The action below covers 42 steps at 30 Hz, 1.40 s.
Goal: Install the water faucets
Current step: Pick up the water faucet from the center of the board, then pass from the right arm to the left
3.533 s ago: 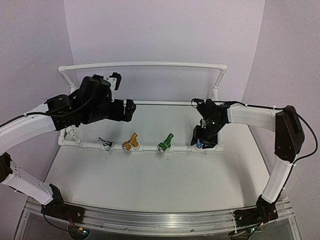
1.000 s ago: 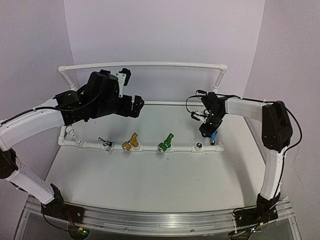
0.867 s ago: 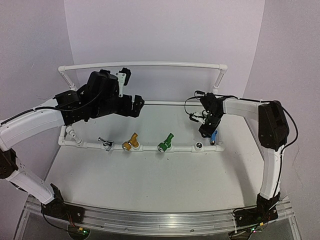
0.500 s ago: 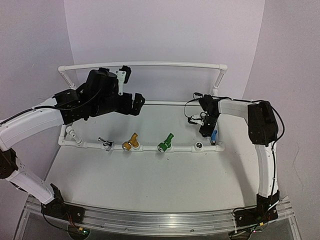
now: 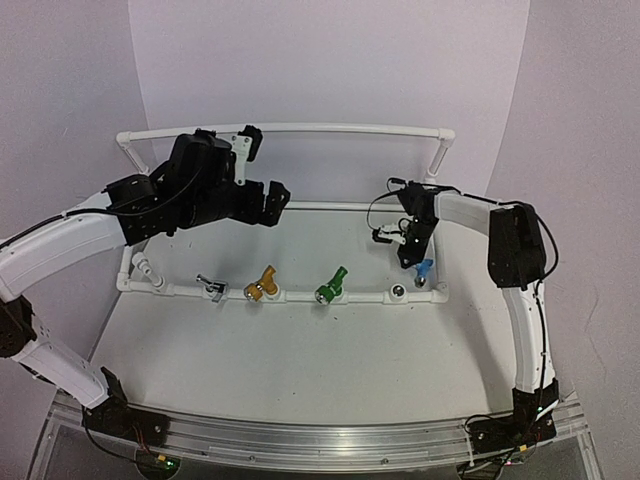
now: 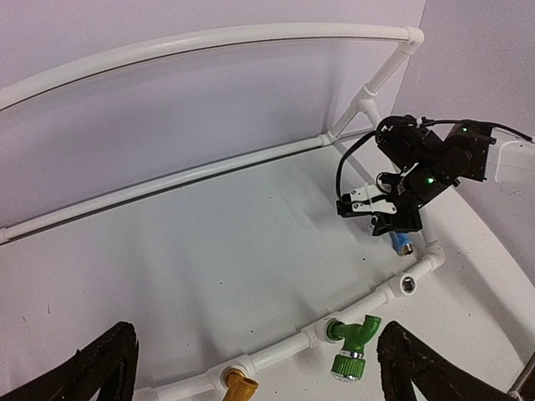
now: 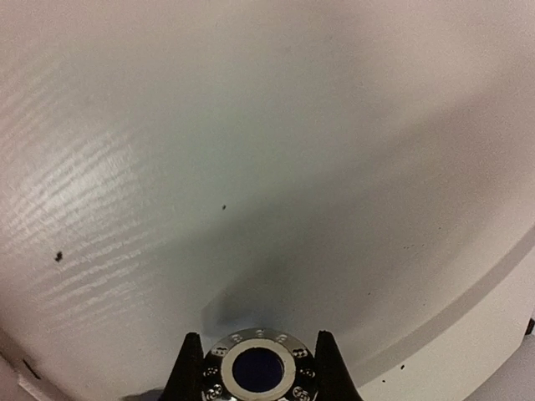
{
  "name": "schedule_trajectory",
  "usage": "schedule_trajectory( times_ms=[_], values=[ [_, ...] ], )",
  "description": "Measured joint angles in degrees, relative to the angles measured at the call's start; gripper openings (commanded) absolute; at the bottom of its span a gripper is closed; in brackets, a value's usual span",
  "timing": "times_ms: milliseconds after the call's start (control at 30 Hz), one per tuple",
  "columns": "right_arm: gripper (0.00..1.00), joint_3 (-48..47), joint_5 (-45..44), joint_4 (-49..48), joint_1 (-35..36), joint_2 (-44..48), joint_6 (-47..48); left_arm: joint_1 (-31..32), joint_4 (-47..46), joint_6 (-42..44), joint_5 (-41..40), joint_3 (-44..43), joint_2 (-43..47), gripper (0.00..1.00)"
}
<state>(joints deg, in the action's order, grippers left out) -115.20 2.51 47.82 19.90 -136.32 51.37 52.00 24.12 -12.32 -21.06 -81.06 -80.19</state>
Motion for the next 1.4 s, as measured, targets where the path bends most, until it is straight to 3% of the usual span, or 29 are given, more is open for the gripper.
schedule_trajectory(
  times_ms=[367, 533, 633, 800, 967, 1167, 1400],
  values=[
    [0.00, -10.4, 12.6, 2.4, 0.6, 1.2, -9.4, -2.6, -0.2, -2.2, 3.6, -0.7, -1.2, 1.00],
    [0.00, -10.3, 25.4, 2.8, 0.9, 10.0, -18.4, -3.1, -1.3, -2.7, 8.3, -0.7, -1.2, 1.00],
    [0.00, -10.8, 27.2, -0.1, 1.6, 17.2, -28.1, -3.2, -2.0, -2.7, 12.6, -0.7, -1.2, 0.98],
    [0.00, -13.1, 22.6, -3.9, 4.9, 25.5, -41.1, -3.2, -2.2, -2.8, 20.2, -3.8, -3.6, 0.92],
    [0.00, -12.4, 14.8, -4.5, 11.8, 27.8, -48.4, -3.2, -4.7, -4.0, 26.1, -7.1, -8.3, 0.87],
    [0.00, -10.3, 9.6, -3.4, 17.1, 27.7, -52.6, -3.1, -8.4, -5.3, 33.8, -7.7, -12.5, 0.81],
    [0.00, -10.3, 4.6, -3.7, 20.2, 27.7, -53.1, -2.8, -10.5, -5.7, 36.9, -7.8, -14.0, 0.75]
  ],
)
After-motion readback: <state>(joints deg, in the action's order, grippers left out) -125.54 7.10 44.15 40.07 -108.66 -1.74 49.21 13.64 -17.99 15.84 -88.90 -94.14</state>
